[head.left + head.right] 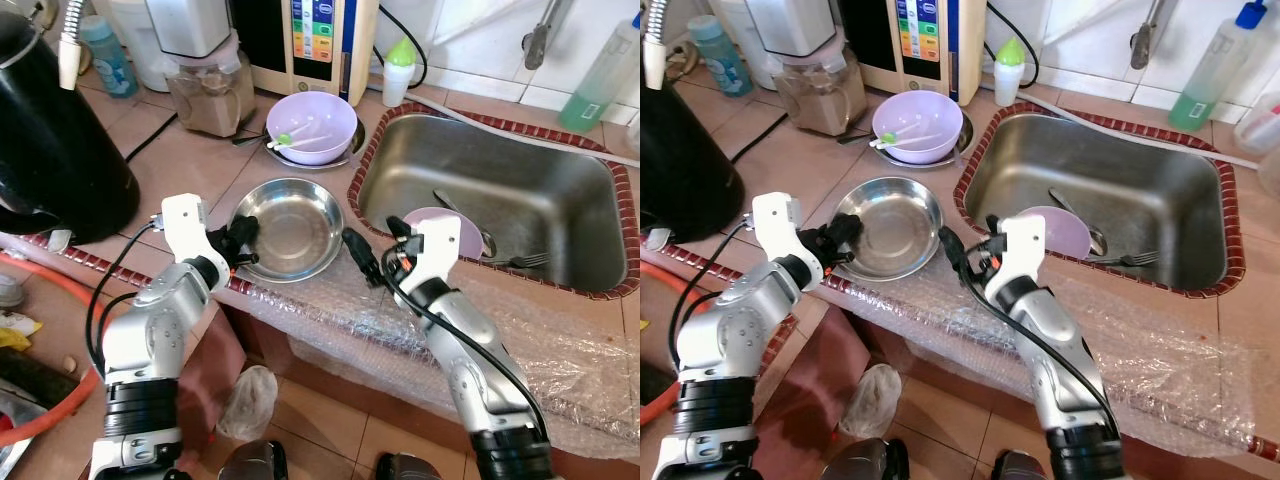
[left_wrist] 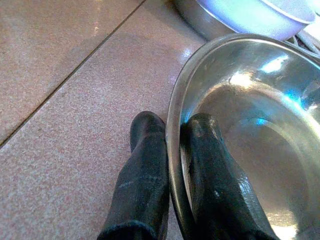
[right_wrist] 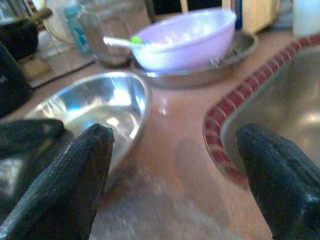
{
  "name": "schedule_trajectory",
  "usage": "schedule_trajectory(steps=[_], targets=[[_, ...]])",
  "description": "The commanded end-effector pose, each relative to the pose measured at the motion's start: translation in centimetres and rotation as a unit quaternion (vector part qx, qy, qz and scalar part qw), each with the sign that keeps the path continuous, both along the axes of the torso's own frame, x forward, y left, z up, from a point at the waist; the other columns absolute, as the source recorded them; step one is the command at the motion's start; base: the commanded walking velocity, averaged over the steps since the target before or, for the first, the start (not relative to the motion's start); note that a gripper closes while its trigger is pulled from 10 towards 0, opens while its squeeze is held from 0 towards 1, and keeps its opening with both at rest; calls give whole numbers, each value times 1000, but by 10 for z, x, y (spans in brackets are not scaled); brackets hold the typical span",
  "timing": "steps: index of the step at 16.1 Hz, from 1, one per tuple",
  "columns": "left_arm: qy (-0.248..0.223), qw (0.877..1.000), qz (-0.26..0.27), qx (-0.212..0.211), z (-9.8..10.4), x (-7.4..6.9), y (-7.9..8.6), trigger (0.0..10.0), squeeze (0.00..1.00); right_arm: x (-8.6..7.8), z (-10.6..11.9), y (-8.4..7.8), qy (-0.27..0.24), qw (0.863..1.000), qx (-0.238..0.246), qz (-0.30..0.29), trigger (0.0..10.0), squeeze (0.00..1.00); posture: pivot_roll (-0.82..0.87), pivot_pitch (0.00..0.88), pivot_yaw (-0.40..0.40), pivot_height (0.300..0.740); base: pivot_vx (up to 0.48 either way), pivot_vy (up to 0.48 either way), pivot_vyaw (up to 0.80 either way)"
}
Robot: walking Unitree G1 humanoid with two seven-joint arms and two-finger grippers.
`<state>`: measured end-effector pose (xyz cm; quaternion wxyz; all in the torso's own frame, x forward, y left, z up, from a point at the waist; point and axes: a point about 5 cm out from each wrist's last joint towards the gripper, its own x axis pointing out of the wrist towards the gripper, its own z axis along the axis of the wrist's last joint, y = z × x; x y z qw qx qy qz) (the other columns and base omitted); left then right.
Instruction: Kitchen organization
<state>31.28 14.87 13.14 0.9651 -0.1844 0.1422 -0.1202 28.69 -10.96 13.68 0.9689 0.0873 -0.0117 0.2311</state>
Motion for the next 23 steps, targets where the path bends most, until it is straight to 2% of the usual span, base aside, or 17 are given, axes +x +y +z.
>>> schedule_trajectory(steps=[1,4,7,8,9,14,17,22,23], targets=[[42,999,-8,18,-22,-4,-8,0,0,0,0,-5,-3,1000,-2,-10,10000,0,-5,65,40,740,0,0,0],[8,999,6,32,-18,-3,-11,0,0,1,-2,-11,0,999,-1,-37,10000,0,-44,34,29,740,0,0,0],[-20,996,13,88,-19,-4,-19,0,0,4,5,-15,-21,998,1,-64,10000,0,-47,27,26,740,0,0,0],[-27,995,15,92,-18,-5,-20,0,0,5,8,-17,-29,997,2,-70,10000,0,-51,27,29,740,0,0,0],[-57,994,22,93,-9,-5,-23,0,0,3,19,-11,-51,998,0,-42,10000,0,-62,29,34,740,0,0,0],[-138,988,18,74,10,-4,-29,0,0,2,6,-9,-24,998,11,-49,10000,0,-53,22,35,740,0,0,0],[-196,980,-1,34,27,-9,-35,0,0,9,7,-6,-20,998,14,-53,10000,0,-58,33,19,740,0,0,0],[-236,971,-14,21,40,-9,-40,0,0,19,8,-6,-20,998,22,-61,10000,0,-37,16,14,740,0,0,0],[-244,969,-27,3,42,-10,-42,0,0,21,8,-5,-17,997,39,-58,10000,0,-46,12,23,740,0,0,0]])
